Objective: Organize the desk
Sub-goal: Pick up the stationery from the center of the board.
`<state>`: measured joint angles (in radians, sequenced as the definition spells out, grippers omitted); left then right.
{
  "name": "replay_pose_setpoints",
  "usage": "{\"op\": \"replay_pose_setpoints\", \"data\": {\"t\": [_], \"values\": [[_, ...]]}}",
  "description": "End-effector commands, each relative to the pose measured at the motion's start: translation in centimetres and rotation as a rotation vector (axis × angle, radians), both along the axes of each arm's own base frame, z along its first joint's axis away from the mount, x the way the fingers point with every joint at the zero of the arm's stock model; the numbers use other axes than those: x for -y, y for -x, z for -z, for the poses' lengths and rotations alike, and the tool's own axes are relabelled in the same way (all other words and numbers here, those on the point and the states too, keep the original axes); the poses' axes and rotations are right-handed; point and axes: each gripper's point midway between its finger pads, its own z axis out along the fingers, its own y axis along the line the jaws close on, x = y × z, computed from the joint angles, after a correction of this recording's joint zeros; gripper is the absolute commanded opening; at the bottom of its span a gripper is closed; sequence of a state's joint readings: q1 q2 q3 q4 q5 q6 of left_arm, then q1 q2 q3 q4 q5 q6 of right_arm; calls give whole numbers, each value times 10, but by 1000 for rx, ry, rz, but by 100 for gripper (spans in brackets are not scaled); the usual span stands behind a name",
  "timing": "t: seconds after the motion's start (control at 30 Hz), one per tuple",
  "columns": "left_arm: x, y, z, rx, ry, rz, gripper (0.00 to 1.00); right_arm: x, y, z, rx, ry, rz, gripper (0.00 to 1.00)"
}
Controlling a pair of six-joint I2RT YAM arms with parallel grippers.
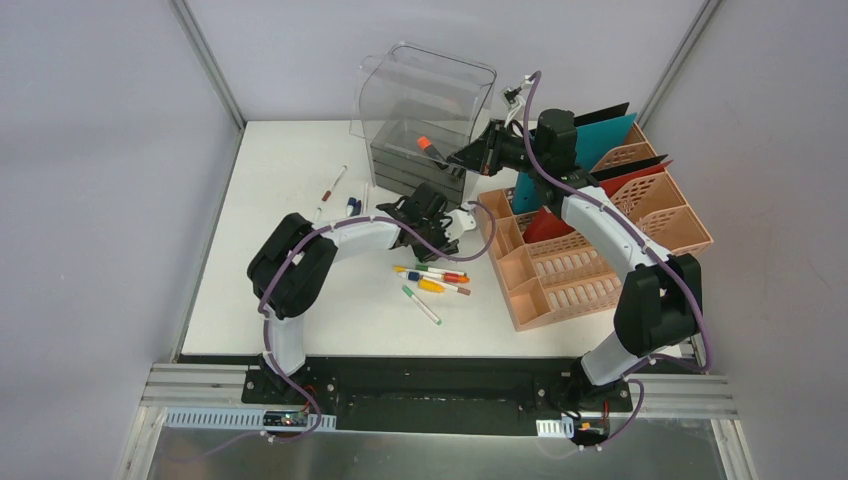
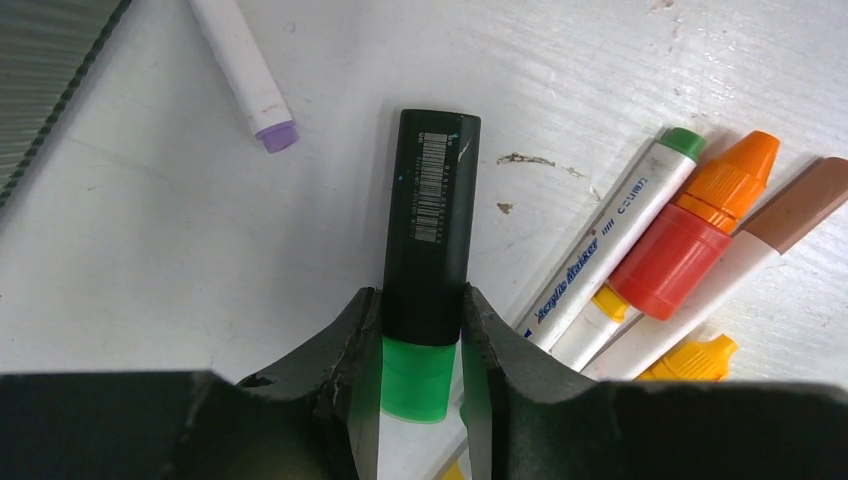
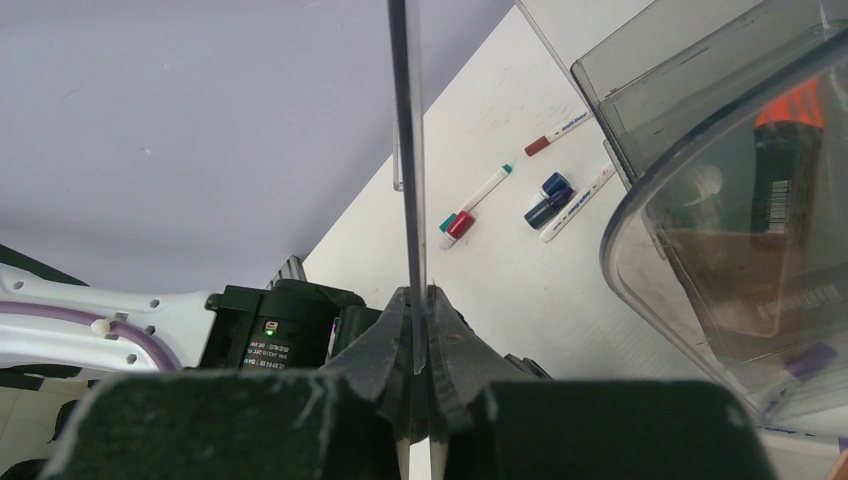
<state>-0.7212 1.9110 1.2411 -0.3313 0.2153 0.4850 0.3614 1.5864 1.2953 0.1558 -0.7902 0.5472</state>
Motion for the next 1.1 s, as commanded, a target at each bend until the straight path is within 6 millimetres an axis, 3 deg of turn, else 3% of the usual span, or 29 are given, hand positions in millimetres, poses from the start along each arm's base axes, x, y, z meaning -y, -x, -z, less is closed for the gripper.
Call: {"op": "replay_pose_setpoints", "data": {"t": [0.0,0.3,0.57,0.7,0.83,1.07], "values": [[7,-8,-32,73,80,-76,0,6,13,-37,96,-42,-10,5],[-7,-1,-86,181,372,-288,0,6,15,-39,103,-43,-10,6],[-34,6,-130,60,825,-512,0,7,15,-39,104,-45,-7,5],[-55,-1,-149,-79,1071,-615,0,6,16,-40,104,-47,-9,6],[-61,-11,-162,-259,1201,-693,0,6,15,-39,102,-48,-9,5],[-75,-43,-173,-423,1467,-912,0,6,15,-39,101,-48,-11,6]]}}
